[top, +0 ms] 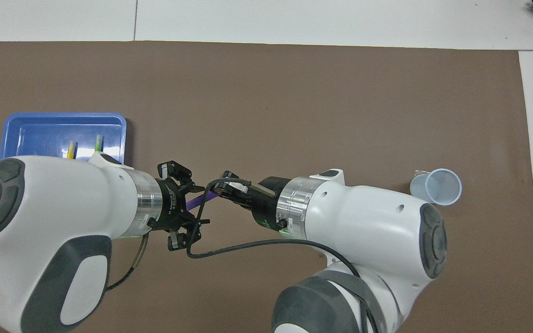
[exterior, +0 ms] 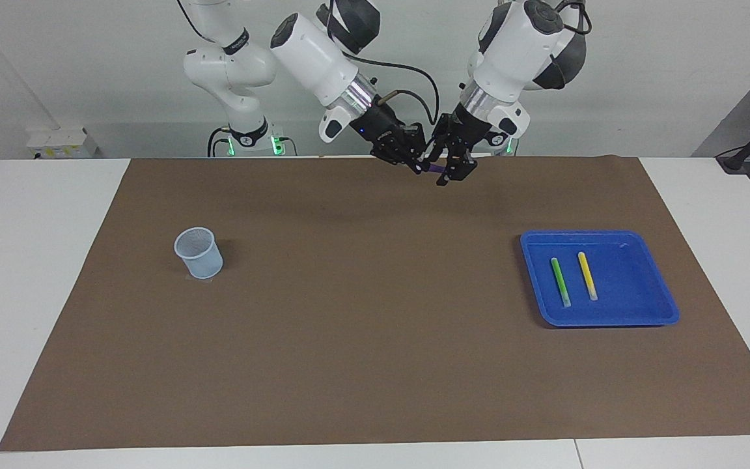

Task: Right arm passes pens to left for tray arrangement
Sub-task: 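Close the left gripper on the purple pen held by the right gripper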

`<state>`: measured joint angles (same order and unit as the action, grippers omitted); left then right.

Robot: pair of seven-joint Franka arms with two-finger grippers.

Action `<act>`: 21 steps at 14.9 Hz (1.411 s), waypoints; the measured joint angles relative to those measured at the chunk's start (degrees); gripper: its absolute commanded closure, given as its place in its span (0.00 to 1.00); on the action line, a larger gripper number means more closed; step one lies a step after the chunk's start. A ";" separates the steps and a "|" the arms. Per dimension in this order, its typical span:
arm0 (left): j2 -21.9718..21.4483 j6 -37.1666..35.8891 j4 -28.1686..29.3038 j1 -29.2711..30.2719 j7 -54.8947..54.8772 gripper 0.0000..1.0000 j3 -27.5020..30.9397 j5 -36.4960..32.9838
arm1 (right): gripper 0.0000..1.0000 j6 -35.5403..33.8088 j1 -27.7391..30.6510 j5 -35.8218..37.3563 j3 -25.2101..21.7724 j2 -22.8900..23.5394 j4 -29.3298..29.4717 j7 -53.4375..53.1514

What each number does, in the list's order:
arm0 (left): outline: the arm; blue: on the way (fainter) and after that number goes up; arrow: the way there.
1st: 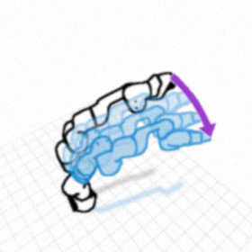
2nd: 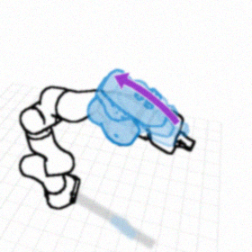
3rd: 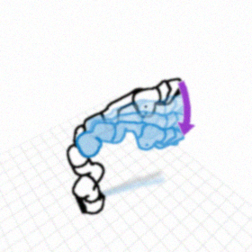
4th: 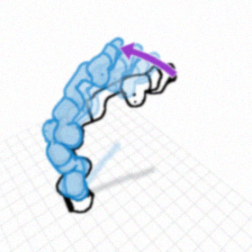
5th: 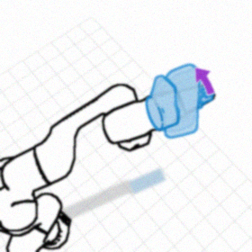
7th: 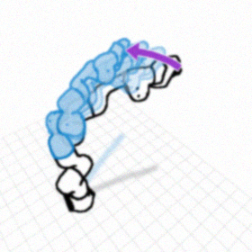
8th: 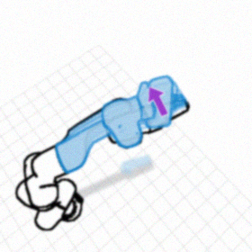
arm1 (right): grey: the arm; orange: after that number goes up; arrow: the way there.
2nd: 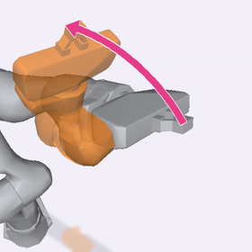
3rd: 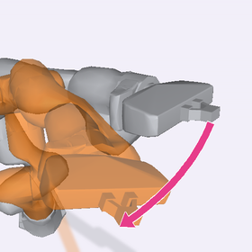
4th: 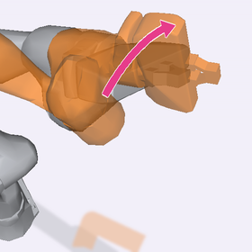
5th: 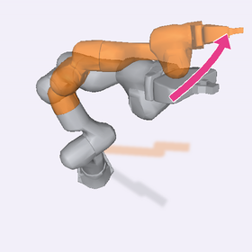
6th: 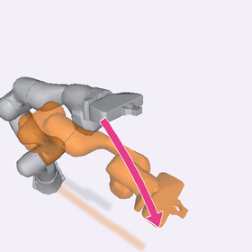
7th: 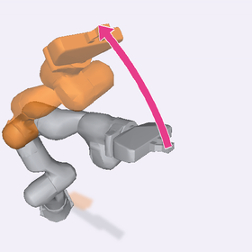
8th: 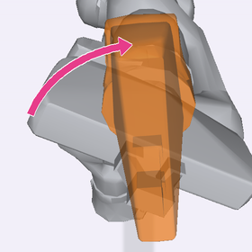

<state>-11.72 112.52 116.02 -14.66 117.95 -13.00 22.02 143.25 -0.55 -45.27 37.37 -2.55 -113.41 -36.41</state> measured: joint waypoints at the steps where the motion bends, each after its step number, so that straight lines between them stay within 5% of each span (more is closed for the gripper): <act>1: 0.00 -0.01 0.00 0.00 0.00 0.74 0.00 0.00 | 1.00 0.01 0.00 0.00 0.00 0.00 0.00 0.00; 3: 0.00 -0.14 0.00 0.00 0.00 0.99 0.00 -0.01 | 1.00 0.02 0.00 0.00 0.00 0.00 0.00 0.00; 11: -0.06 -0.37 0.01 0.09 0.11 1.00 0.60 -0.54 | 1.00 0.03 -0.40 -0.51 0.15 -0.11 0.14 0.00; 13: -0.05 -0.46 0.01 0.09 0.13 1.00 0.71 -0.54 | 0.56 0.03 -0.50 -0.61 0.16 -0.12 0.19 0.00; 15: -0.27 -1.23 0.00 0.08 0.09 1.00 0.70 -0.54 | 0.00 0.04 -0.34 -0.61 -0.03 0.03 0.16 0.00; 21: -0.99 -2.77 0.00 0.07 -1.11 1.00 0.70 -2.52 | 0.00 0.05 -0.03 -0.61 -0.44 0.20 0.15 0.00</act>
<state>-12.71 109.75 116.01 -14.59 116.84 -12.30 19.49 143.30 -0.57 -45.88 36.93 -2.35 -113.26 -36.42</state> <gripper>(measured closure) 0.828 0.198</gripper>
